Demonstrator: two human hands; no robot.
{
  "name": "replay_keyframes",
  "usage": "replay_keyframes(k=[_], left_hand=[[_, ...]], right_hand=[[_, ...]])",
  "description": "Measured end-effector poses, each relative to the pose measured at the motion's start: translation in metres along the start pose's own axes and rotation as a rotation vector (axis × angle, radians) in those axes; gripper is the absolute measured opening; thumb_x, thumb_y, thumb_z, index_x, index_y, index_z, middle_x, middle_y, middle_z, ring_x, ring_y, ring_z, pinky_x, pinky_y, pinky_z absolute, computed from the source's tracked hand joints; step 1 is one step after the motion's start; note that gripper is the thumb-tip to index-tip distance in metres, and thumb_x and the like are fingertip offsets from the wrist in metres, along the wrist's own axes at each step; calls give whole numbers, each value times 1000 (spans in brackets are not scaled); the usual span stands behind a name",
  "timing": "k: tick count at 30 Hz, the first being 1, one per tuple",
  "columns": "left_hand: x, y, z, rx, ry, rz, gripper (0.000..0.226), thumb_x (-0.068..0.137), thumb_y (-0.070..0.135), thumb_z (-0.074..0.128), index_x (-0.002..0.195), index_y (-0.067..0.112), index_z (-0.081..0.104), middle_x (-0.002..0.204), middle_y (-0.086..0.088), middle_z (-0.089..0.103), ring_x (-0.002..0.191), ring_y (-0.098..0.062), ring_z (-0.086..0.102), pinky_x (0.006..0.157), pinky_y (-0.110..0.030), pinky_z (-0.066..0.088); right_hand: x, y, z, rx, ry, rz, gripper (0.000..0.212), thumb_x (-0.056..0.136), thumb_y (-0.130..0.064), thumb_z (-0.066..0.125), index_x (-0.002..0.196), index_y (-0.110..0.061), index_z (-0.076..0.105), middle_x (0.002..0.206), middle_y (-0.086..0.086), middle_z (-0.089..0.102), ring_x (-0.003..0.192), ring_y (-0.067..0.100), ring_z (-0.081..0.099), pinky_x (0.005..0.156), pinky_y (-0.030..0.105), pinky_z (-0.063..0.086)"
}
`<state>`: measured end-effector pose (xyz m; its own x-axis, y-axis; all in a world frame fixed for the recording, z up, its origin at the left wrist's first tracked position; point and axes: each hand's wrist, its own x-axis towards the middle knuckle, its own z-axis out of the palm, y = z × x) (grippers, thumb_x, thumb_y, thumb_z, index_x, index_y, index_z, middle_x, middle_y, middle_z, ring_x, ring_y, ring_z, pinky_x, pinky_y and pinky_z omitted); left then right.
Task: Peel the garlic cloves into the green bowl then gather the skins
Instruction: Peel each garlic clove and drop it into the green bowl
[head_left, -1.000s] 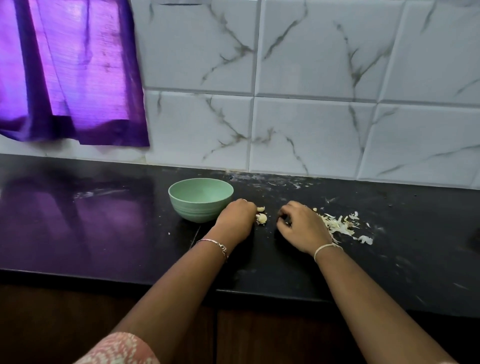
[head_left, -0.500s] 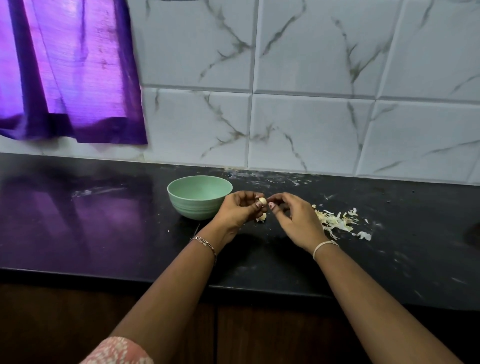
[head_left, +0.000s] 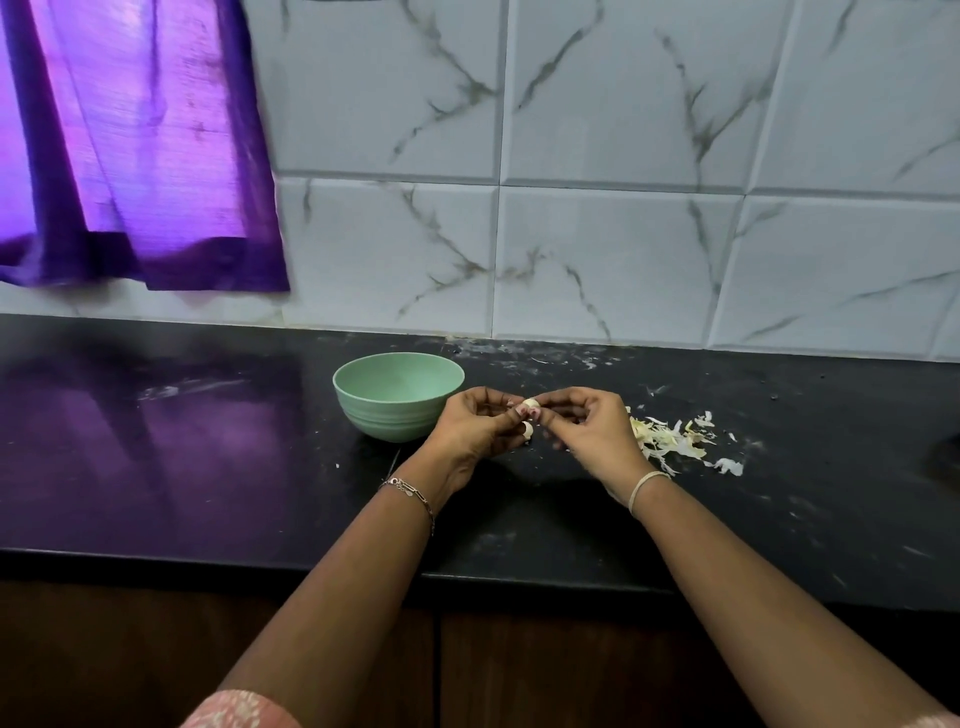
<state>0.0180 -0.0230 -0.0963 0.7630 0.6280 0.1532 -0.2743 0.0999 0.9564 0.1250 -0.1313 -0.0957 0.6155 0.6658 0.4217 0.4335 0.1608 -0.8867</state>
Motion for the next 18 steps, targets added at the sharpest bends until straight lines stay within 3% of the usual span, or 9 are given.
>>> replay_keyframes(k=[2, 6, 11, 15, 18], left_hand=[[-1, 1, 0, 16, -6, -9, 9, 84, 2, 69, 83, 4, 60, 75, -11, 65, 63, -17, 64, 56, -22, 56], [-1, -2, 0, 150, -29, 20, 11, 85, 6, 70, 81, 8, 60, 70, -9, 65, 58, -13, 62, 55, -21, 54], [6, -10, 0, 758, 63, 283, 12, 83, 14, 74, 82, 17, 63, 72, 2, 66, 60, -7, 58, 59, -17, 48], [3, -14, -4, 1086, 80, 405, 9, 83, 24, 70, 90, 26, 64, 88, 8, 69, 84, -15, 63, 74, -32, 52], [1, -14, -6, 1265, 84, 433, 12, 87, 23, 65, 99, 23, 65, 100, 5, 65, 100, -17, 58, 79, -35, 50]], right_hand=[[-1, -1, -1, 78, 6, 39, 9, 82, -9, 75, 90, -9, 72, 73, 4, 69, 55, 3, 58, 49, 16, 47], [-1, -2, -3, 129, -33, 96, 6, 84, -9, 74, 90, -10, 73, 77, 2, 71, 64, 2, 61, 53, 16, 47], [-2, -7, -4, 221, -50, 232, 9, 88, -12, 69, 84, -6, 65, 65, 4, 66, 49, 9, 53, 45, 16, 42], [-1, -6, -6, 220, -66, 297, 7, 87, -4, 70, 89, -3, 63, 62, 8, 67, 46, 10, 57, 46, 16, 46], [0, -4, -9, 183, -43, 355, 13, 83, -4, 73, 75, -1, 63, 62, 11, 66, 47, 12, 59, 49, 18, 52]])
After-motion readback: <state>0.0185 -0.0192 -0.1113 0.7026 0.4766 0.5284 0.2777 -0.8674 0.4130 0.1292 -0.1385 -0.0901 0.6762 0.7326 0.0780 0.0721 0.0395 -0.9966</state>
